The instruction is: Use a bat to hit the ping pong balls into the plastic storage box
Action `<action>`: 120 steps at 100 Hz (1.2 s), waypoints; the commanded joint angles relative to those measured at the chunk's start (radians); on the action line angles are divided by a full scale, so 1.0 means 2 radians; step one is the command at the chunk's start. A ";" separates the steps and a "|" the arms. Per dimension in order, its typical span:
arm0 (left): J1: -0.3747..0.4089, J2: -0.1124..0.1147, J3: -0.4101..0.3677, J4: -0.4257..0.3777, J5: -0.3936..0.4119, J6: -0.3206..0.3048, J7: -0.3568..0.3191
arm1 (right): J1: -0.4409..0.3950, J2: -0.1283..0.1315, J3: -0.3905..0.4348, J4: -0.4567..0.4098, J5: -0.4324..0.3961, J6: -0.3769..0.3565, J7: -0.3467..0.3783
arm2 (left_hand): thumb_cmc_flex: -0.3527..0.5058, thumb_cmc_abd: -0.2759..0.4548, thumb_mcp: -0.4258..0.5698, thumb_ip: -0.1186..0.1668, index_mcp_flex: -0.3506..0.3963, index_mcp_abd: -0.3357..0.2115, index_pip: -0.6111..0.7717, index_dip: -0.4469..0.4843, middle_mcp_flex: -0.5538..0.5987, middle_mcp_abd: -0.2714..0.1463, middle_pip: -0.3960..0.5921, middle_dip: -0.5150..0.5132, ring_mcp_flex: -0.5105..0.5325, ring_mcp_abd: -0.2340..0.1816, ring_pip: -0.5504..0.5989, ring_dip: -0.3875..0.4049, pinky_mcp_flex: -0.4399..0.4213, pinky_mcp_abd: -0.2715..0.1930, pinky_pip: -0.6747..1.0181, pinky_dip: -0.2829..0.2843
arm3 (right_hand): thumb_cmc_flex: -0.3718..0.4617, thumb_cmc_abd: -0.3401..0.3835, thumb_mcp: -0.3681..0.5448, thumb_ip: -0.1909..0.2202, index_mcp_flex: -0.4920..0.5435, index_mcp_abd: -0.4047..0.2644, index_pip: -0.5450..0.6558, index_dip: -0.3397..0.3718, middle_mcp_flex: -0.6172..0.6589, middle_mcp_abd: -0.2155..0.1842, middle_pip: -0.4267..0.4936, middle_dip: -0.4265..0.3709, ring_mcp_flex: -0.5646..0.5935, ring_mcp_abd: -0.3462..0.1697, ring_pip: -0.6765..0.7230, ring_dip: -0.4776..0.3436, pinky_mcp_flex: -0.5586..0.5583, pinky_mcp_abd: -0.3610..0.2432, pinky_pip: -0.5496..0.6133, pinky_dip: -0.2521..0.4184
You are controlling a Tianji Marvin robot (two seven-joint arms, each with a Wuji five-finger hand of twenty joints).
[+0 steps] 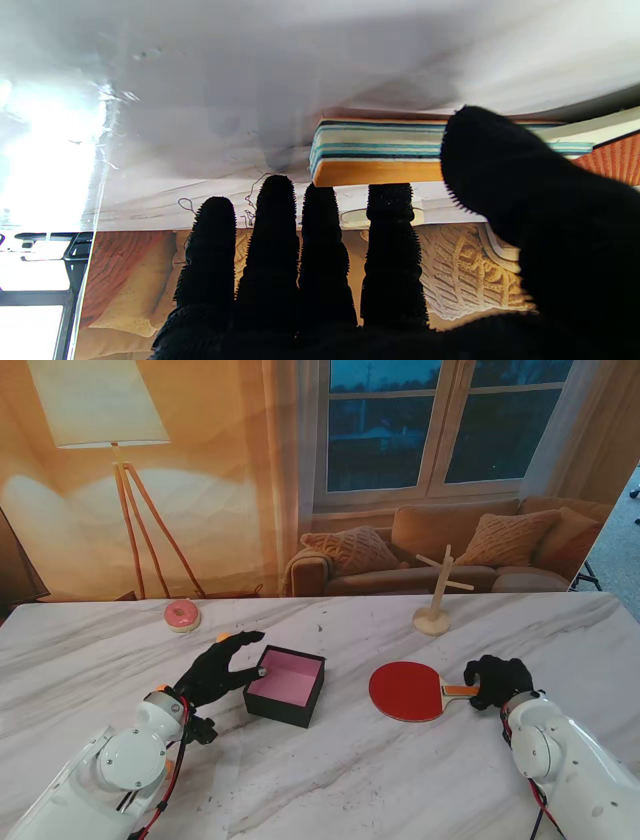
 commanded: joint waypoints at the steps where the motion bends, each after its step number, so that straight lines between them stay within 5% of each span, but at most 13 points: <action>1: 0.001 -0.002 0.000 0.001 -0.001 0.002 -0.007 | 0.002 0.000 -0.003 0.005 -0.002 0.003 0.012 | -0.006 0.011 -0.011 -0.005 0.001 -0.013 -0.004 0.002 -0.009 0.002 -0.005 0.008 -0.018 -0.001 0.000 0.003 -0.008 -0.004 -0.002 0.010 | 0.014 0.011 0.034 -0.006 0.035 -0.016 0.002 0.002 0.006 0.001 0.004 0.005 0.011 0.002 0.006 0.006 -0.003 0.004 0.008 -0.005; 8: 0.001 -0.002 0.000 0.000 -0.002 0.002 -0.007 | 0.007 0.000 -0.007 0.009 0.000 0.003 0.014 | -0.005 0.011 -0.011 -0.005 0.002 -0.013 -0.004 0.002 -0.008 0.003 -0.005 0.008 -0.018 0.000 0.000 0.003 -0.007 -0.004 -0.002 0.010 | 0.019 0.019 0.035 -0.004 0.044 -0.020 0.002 0.003 0.009 0.000 0.005 0.005 0.012 0.002 0.007 0.007 -0.002 0.004 0.011 -0.007; 32: 0.001 -0.002 0.001 0.000 -0.002 0.006 -0.008 | 0.034 -0.002 -0.031 0.034 0.017 0.015 0.016 | -0.006 0.012 -0.013 -0.005 0.004 -0.012 -0.004 0.002 -0.008 0.004 -0.005 0.008 -0.018 0.000 0.000 0.003 -0.008 -0.004 -0.002 0.010 | 0.048 0.018 0.029 -0.064 0.071 -0.046 0.026 -0.037 0.023 -0.001 0.009 0.006 0.021 0.002 0.013 0.010 -0.001 0.003 0.025 -0.021; 47: 0.001 -0.002 0.000 -0.001 -0.002 0.007 -0.007 | 0.042 -0.002 -0.040 0.040 0.022 0.015 0.017 | -0.004 0.014 -0.014 -0.005 0.004 -0.012 -0.004 0.002 -0.007 0.003 -0.005 0.008 -0.018 0.000 0.000 0.003 -0.007 -0.004 -0.002 0.010 | 0.062 0.021 0.020 -0.078 0.097 -0.069 0.075 -0.073 0.031 -0.004 0.011 0.006 0.025 0.001 0.015 0.011 -0.001 0.003 0.031 -0.026; 90: 0.003 -0.003 -0.001 -0.002 -0.003 0.009 -0.007 | 0.037 0.001 -0.040 0.031 0.006 -0.009 0.011 | -0.003 0.016 -0.018 -0.005 0.008 -0.011 -0.004 0.001 -0.006 0.005 -0.005 0.008 -0.019 0.001 0.000 0.003 -0.008 -0.006 -0.002 0.010 | 0.054 0.026 0.022 -0.081 0.165 -0.069 0.101 -0.105 0.057 -0.004 0.017 0.007 0.030 0.004 0.020 0.013 -0.002 0.005 0.037 -0.028; 108: 0.002 -0.003 -0.001 -0.001 -0.006 0.009 -0.007 | 0.033 0.002 -0.038 0.029 -0.004 -0.007 0.009 | -0.003 0.019 -0.020 -0.005 0.009 -0.010 -0.004 0.001 -0.006 0.006 -0.006 0.008 -0.018 0.001 0.000 0.003 -0.008 -0.006 -0.002 0.010 | 0.049 0.009 0.030 -0.081 0.102 -0.027 0.060 -0.123 0.047 -0.001 0.014 0.006 0.026 0.006 0.019 0.013 -0.001 0.006 0.041 -0.030; 120: 0.003 -0.003 -0.001 -0.001 -0.007 0.008 -0.007 | 0.034 0.002 -0.036 0.032 -0.002 -0.002 0.010 | -0.003 0.020 -0.022 -0.005 0.009 -0.010 -0.004 0.001 -0.005 0.006 -0.006 0.008 -0.018 0.002 0.000 0.003 -0.008 -0.006 -0.002 0.010 | 0.043 0.009 0.039 -0.061 0.085 -0.011 0.026 -0.095 0.042 0.000 0.015 0.004 0.024 0.007 0.018 0.012 -0.003 0.005 0.043 -0.033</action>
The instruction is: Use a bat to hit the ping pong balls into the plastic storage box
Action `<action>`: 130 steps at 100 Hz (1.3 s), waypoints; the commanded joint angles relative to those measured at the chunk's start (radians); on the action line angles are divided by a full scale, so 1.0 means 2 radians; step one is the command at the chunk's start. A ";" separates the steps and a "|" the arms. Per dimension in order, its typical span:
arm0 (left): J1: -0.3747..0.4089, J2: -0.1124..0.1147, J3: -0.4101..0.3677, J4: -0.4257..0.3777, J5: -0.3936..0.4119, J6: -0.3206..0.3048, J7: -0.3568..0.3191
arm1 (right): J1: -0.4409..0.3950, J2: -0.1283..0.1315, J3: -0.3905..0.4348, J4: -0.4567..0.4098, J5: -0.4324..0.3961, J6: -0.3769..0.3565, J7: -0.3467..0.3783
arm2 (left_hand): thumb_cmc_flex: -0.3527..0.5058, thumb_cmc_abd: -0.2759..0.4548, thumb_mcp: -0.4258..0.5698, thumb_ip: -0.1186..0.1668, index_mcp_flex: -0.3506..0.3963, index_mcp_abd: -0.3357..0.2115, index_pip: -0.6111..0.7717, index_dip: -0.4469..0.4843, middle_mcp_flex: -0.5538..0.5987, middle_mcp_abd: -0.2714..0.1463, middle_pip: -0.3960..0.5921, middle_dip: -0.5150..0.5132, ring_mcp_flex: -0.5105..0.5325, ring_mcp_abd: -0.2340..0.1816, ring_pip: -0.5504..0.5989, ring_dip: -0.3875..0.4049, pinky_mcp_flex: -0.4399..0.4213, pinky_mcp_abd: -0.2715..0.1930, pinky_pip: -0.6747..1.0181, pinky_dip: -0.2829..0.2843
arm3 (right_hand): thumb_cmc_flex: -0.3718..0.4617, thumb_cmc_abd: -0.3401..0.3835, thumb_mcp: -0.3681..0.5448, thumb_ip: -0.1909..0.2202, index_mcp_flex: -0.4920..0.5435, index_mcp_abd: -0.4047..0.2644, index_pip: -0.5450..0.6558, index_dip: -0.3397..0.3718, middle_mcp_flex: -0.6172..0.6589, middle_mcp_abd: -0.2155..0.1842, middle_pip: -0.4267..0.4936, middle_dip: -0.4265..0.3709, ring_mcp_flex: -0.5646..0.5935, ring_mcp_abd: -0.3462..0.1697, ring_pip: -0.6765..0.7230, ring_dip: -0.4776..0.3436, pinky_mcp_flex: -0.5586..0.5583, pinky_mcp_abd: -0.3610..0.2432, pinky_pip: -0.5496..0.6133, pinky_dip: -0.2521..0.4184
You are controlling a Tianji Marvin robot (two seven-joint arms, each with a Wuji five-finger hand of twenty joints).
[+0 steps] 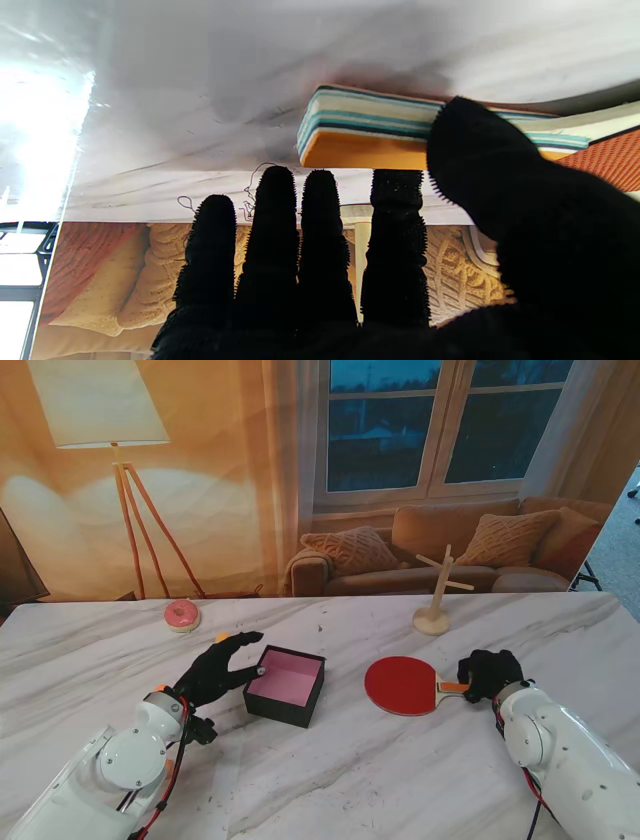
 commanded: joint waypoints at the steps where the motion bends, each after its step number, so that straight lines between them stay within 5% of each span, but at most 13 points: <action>1: 0.002 -0.002 -0.001 -0.001 -0.001 0.001 -0.007 | -0.003 0.000 -0.001 0.006 0.000 0.007 0.009 | -0.003 0.006 -0.016 -0.005 0.009 -0.010 -0.004 0.001 -0.006 0.000 -0.006 0.008 -0.019 0.001 0.000 0.003 -0.008 -0.006 -0.002 0.009 | 0.003 0.004 0.040 0.026 -0.007 0.008 -0.026 -0.001 -0.003 0.000 0.003 0.000 -0.007 0.005 0.004 0.005 -0.003 0.005 0.008 -0.007; 23: 0.002 -0.003 -0.001 -0.001 0.000 0.002 -0.006 | 0.005 0.001 -0.005 0.017 -0.002 0.012 0.008 | -0.002 0.007 -0.018 -0.004 0.009 -0.010 -0.004 0.001 -0.005 0.001 -0.006 0.008 -0.018 0.001 0.000 0.003 -0.008 -0.005 -0.002 0.009 | 0.026 0.003 0.050 0.036 -0.004 -0.016 -0.031 0.006 -0.001 -0.001 0.003 -0.001 -0.002 0.005 0.004 0.005 0.001 0.008 0.010 -0.008; 35: 0.001 -0.002 0.000 0.000 -0.001 0.002 -0.007 | 0.009 0.001 -0.009 0.023 -0.002 0.017 0.001 | -0.002 0.008 -0.018 -0.004 0.009 -0.010 -0.004 0.001 -0.005 0.000 -0.006 0.008 -0.018 0.001 0.000 0.004 -0.008 -0.006 -0.002 0.009 | 0.024 0.018 0.054 0.092 -0.014 -0.011 -0.068 0.028 -0.003 -0.002 0.005 -0.002 -0.002 0.004 0.004 0.005 0.001 0.007 0.012 -0.011; 40: 0.001 -0.002 0.000 0.000 -0.001 0.002 -0.007 | 0.009 0.001 -0.009 0.022 -0.002 0.018 0.003 | -0.002 0.007 -0.019 -0.004 0.009 -0.010 -0.004 0.001 -0.005 0.001 -0.006 0.008 -0.018 0.001 0.000 0.003 -0.008 -0.006 -0.002 0.009 | 0.021 0.015 0.052 0.096 -0.022 -0.010 -0.075 0.031 -0.004 -0.002 0.005 -0.003 -0.003 0.004 0.004 0.005 0.000 0.007 0.012 -0.012; 59: 0.001 -0.003 0.000 0.000 -0.001 0.003 -0.006 | 0.003 0.006 -0.003 0.011 -0.014 0.012 0.027 | -0.001 0.007 -0.019 -0.004 0.010 -0.010 -0.004 0.001 -0.005 0.001 -0.006 0.008 -0.018 0.001 0.000 0.004 -0.008 -0.006 -0.002 0.009 | -0.009 -0.040 0.051 0.081 -0.035 -0.010 -0.096 0.030 -0.014 -0.003 -0.002 -0.006 -0.008 0.003 -0.002 0.002 -0.004 0.010 0.007 -0.014; 79: 0.002 -0.003 -0.001 0.000 -0.002 0.004 -0.005 | 0.011 0.008 -0.011 0.017 -0.017 0.008 0.034 | -0.002 0.009 -0.020 -0.004 0.010 -0.010 -0.004 0.001 -0.005 0.001 -0.006 0.008 -0.018 0.001 0.000 0.004 -0.008 -0.007 -0.002 0.009 | -0.003 -0.039 0.053 0.078 0.005 -0.013 -0.068 0.045 -0.007 -0.003 -0.002 -0.005 -0.004 0.002 -0.001 0.002 -0.002 0.010 0.006 -0.014; 86: 0.002 -0.004 0.000 0.000 -0.003 0.004 -0.004 | 0.016 0.007 -0.018 0.023 -0.015 0.012 0.027 | -0.007 0.012 -0.026 -0.005 0.012 -0.009 -0.003 0.001 -0.004 0.002 -0.006 0.008 -0.018 0.002 0.000 0.004 -0.007 -0.006 -0.002 0.010 | 0.021 -0.048 0.043 0.012 0.026 -0.025 -0.019 0.022 0.000 -0.004 0.001 -0.003 0.000 0.002 0.002 0.004 0.002 0.009 0.009 -0.012; 93: 0.002 -0.004 0.000 0.000 -0.006 0.005 -0.002 | 0.021 0.005 -0.027 0.032 -0.011 0.017 0.013 | -0.006 0.015 -0.031 -0.006 0.013 -0.008 -0.003 0.001 -0.003 0.003 -0.006 0.008 -0.018 0.002 0.000 0.004 -0.008 -0.007 -0.002 0.009 | 0.036 -0.054 0.039 -0.004 0.042 -0.036 0.024 0.007 0.008 -0.003 0.005 -0.002 0.007 0.004 0.008 0.007 0.006 0.010 0.015 -0.011; 130: 0.003 -0.005 0.000 -0.002 -0.012 0.008 0.000 | 0.029 0.001 -0.040 0.048 -0.005 0.014 -0.022 | 0.002 0.026 -0.052 -0.004 0.018 -0.006 -0.005 0.000 0.000 0.006 -0.007 0.008 -0.018 0.004 0.000 0.004 -0.008 -0.007 -0.002 0.010 | 0.048 -0.007 0.036 0.009 0.082 -0.037 0.080 0.010 0.032 -0.005 0.016 0.000 0.023 0.006 0.021 0.013 0.011 0.011 0.036 -0.013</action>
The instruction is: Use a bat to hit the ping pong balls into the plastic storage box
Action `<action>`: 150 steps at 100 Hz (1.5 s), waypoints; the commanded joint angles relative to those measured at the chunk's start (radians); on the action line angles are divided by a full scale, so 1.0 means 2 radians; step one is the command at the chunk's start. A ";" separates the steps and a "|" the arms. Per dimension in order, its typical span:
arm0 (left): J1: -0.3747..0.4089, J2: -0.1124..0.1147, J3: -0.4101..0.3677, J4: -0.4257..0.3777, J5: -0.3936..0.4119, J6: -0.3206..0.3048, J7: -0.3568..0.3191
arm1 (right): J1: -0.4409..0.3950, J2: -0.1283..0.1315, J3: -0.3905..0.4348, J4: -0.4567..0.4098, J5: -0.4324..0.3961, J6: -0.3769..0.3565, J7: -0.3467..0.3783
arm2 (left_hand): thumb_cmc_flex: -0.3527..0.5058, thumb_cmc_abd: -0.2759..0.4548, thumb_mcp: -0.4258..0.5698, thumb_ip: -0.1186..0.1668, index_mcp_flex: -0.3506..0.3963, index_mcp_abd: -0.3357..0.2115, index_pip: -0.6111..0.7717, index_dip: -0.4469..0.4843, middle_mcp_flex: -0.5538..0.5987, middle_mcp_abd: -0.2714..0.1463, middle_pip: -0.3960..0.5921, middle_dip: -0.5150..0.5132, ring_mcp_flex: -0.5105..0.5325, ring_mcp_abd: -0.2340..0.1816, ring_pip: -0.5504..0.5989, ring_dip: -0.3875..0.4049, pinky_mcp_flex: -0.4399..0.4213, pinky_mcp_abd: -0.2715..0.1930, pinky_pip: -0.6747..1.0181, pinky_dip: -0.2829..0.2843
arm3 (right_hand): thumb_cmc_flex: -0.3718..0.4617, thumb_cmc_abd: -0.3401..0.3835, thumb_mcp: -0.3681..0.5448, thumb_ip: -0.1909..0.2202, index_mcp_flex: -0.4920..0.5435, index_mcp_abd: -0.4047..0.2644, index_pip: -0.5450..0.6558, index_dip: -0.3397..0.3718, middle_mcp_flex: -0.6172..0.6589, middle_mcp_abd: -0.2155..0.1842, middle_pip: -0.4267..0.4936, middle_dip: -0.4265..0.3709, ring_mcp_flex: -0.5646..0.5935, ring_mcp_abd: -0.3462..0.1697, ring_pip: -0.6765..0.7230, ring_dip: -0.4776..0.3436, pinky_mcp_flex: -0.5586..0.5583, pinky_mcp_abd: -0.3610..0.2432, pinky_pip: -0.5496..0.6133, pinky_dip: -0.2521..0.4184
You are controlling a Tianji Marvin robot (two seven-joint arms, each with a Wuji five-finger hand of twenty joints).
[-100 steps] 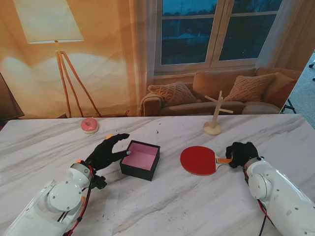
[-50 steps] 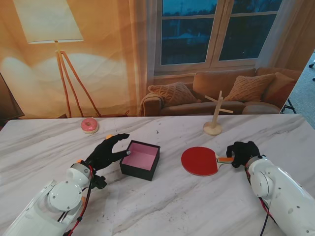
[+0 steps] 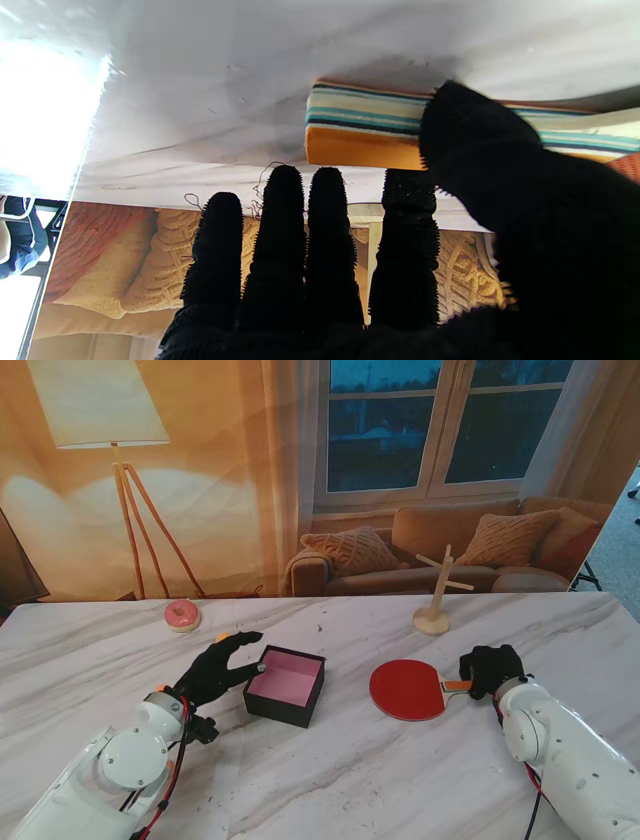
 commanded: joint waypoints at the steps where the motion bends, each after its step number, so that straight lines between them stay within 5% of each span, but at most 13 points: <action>1: 0.003 -0.002 -0.001 -0.002 -0.001 0.001 -0.006 | -0.006 -0.003 0.000 0.007 0.000 -0.001 0.005 | 0.002 0.010 -0.014 -0.004 0.004 -0.006 -0.005 -0.001 0.000 -0.001 -0.007 0.008 -0.018 -0.001 0.000 0.004 -0.008 -0.007 -0.002 0.010 | 0.023 0.049 0.025 0.007 0.069 -0.013 0.053 0.009 0.011 -0.004 0.007 0.004 0.017 0.007 0.007 0.007 -0.002 0.005 0.008 -0.007; 60: 0.003 -0.001 -0.004 -0.001 0.003 -0.004 -0.005 | -0.065 -0.004 0.077 -0.093 -0.029 -0.039 0.013 | 0.005 0.007 -0.017 -0.003 0.003 -0.007 -0.005 0.000 -0.001 -0.001 -0.008 0.008 -0.018 -0.001 0.000 0.003 -0.009 -0.007 -0.002 0.010 | 0.005 0.081 0.027 0.002 0.056 -0.002 0.071 0.043 0.004 0.004 -0.002 0.002 -0.004 0.022 -0.007 0.000 -0.022 0.009 -0.006 -0.015; 88: 0.003 -0.001 -0.003 0.000 0.002 -0.004 -0.006 | -0.091 -0.005 0.109 -0.132 -0.031 -0.061 0.021 | 0.004 0.007 -0.020 -0.003 0.002 -0.007 -0.005 0.000 -0.001 0.000 -0.008 0.008 -0.018 -0.001 0.000 0.003 -0.010 -0.007 -0.003 0.010 | 0.012 0.104 0.023 0.000 0.035 0.001 0.074 0.087 0.081 0.021 -0.022 0.000 0.036 0.039 -0.031 -0.015 -0.010 0.019 -0.017 -0.009; 104: 0.003 -0.002 -0.003 0.001 0.001 -0.005 -0.006 | -0.098 -0.005 0.120 -0.142 -0.033 -0.076 0.019 | 0.004 0.009 -0.021 -0.003 0.002 -0.007 -0.005 0.000 -0.001 0.000 -0.009 0.008 -0.018 -0.001 0.000 0.003 -0.010 -0.006 -0.003 0.010 | 0.014 0.103 0.025 -0.001 0.030 0.018 0.080 0.085 0.162 0.025 -0.011 0.013 0.166 0.043 0.053 0.016 0.065 0.025 0.088 0.066; 119: 0.002 -0.002 -0.002 0.002 0.000 -0.005 -0.006 | -0.103 -0.006 0.125 -0.148 -0.034 -0.083 0.015 | 0.004 0.009 -0.023 -0.002 0.002 -0.007 -0.006 0.000 -0.001 -0.001 -0.009 0.008 -0.018 -0.001 -0.001 0.003 -0.010 -0.005 -0.003 0.010 | 0.018 0.100 0.027 0.000 0.030 0.027 0.087 0.078 0.192 0.035 0.001 0.031 0.243 0.029 0.181 0.058 0.126 0.026 0.162 0.104; 131: 0.002 -0.002 -0.002 0.002 0.000 -0.005 -0.005 | -0.107 -0.007 0.129 -0.156 -0.032 -0.087 0.014 | 0.004 0.009 -0.024 -0.002 0.003 -0.007 -0.006 0.000 0.000 -0.001 -0.009 0.008 -0.018 -0.001 -0.001 0.003 -0.010 -0.005 -0.003 0.010 | 0.024 0.095 0.028 0.001 0.034 0.033 0.090 0.070 0.203 0.033 0.023 0.056 0.262 0.007 0.291 0.079 0.152 0.022 0.208 0.128; 150: 0.002 -0.002 -0.002 0.002 0.000 -0.006 -0.004 | -0.117 -0.009 0.135 -0.173 -0.033 -0.086 0.004 | 0.005 0.010 -0.025 -0.002 0.003 -0.007 -0.006 0.000 0.000 -0.001 -0.009 0.008 -0.017 -0.001 -0.001 0.003 -0.010 -0.004 -0.003 0.010 | 0.032 0.090 0.026 0.004 0.038 0.037 0.091 0.062 0.225 0.039 0.064 0.097 0.277 -0.013 0.354 0.100 0.169 0.022 0.226 0.141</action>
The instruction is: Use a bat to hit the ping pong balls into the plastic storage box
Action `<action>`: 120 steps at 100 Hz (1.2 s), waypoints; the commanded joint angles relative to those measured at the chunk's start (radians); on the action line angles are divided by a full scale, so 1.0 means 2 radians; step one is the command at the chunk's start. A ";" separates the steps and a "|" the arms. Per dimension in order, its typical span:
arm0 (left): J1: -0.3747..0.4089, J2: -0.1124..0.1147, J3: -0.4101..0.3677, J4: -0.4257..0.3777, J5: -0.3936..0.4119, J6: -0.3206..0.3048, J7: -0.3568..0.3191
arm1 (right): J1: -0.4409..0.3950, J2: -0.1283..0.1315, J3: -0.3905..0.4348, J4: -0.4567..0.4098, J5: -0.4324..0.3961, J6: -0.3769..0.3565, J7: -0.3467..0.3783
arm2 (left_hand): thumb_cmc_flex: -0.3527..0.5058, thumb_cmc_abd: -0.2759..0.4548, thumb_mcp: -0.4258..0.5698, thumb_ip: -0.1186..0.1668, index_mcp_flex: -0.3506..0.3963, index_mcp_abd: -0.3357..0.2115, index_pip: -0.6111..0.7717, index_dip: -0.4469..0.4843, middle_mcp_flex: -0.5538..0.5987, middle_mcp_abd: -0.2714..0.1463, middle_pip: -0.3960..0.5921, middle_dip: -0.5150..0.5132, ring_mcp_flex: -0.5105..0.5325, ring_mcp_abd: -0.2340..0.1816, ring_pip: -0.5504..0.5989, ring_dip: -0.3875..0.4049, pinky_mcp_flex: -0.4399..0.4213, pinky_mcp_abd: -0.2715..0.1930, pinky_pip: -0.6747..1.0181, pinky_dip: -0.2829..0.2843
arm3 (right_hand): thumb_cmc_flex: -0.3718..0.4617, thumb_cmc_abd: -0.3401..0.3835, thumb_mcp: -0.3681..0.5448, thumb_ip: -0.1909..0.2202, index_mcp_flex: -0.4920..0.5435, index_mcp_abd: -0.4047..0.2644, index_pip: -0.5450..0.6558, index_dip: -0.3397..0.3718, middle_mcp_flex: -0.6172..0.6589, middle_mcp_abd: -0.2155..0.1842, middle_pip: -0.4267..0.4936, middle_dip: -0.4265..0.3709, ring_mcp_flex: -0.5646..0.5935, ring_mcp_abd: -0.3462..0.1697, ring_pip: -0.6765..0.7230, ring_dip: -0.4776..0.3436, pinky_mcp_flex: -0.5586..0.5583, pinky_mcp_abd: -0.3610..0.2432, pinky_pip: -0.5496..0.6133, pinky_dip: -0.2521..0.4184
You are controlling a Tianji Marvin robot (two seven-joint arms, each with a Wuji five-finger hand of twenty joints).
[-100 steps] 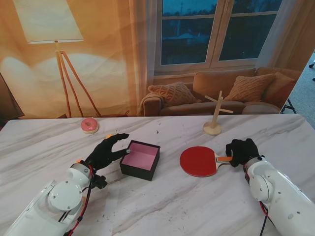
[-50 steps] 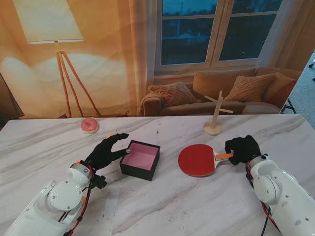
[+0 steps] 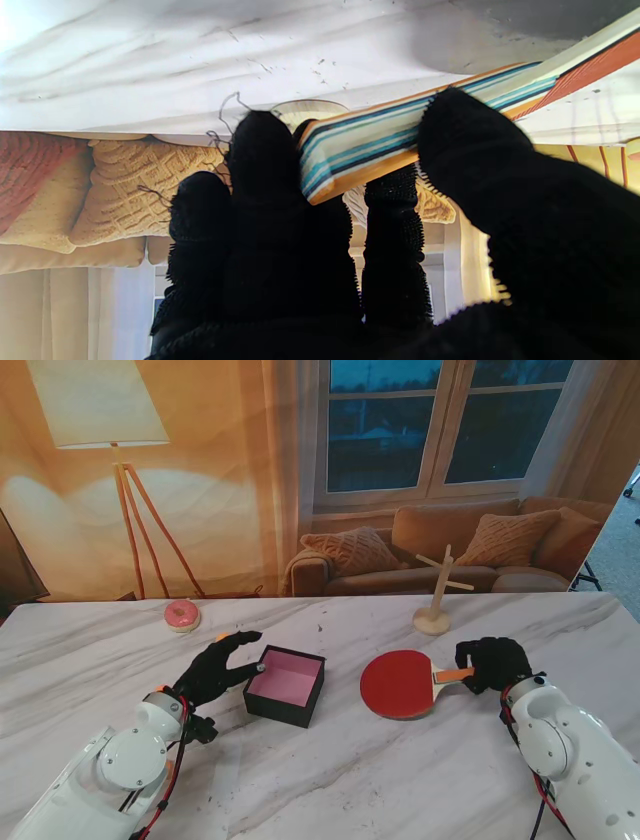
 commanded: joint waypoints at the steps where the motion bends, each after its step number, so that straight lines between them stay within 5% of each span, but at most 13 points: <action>1: 0.002 -0.002 0.000 0.001 -0.002 -0.001 -0.006 | -0.005 -0.003 0.003 -0.012 0.000 0.003 0.003 | 0.003 0.010 -0.012 -0.002 0.003 -0.007 -0.006 0.000 0.000 -0.001 -0.009 0.006 -0.017 -0.001 -0.001 0.003 -0.010 -0.005 -0.003 0.006 | 0.037 0.037 0.038 0.025 0.040 -0.019 0.103 0.022 0.019 0.002 0.021 0.016 0.038 -0.050 0.054 0.016 0.006 -0.002 0.020 0.015; 38: 0.003 -0.002 -0.001 0.001 -0.002 -0.002 -0.005 | -0.033 -0.010 0.032 -0.073 0.015 -0.013 0.000 | 0.003 0.011 -0.014 -0.002 0.004 -0.006 -0.005 0.000 0.001 -0.001 -0.009 0.006 -0.017 -0.001 0.000 0.004 -0.009 -0.004 -0.003 0.006 | 0.045 0.038 0.036 0.027 0.057 -0.017 0.090 -0.002 0.053 0.022 0.076 0.041 0.081 -0.075 0.125 0.063 0.037 -0.004 0.043 0.021; 120: 0.004 -0.004 -0.002 0.000 -0.007 -0.002 0.001 | -0.046 -0.018 0.023 -0.155 0.059 -0.048 0.020 | 0.007 0.022 -0.020 -0.002 0.011 -0.003 -0.003 0.001 0.004 0.004 -0.009 0.007 -0.018 0.008 0.002 0.006 -0.008 -0.011 -0.003 0.004 | 0.032 0.064 0.018 0.027 0.055 -0.011 0.067 -0.025 0.043 0.020 0.133 0.107 0.114 -0.107 0.186 0.085 0.065 -0.005 0.061 0.016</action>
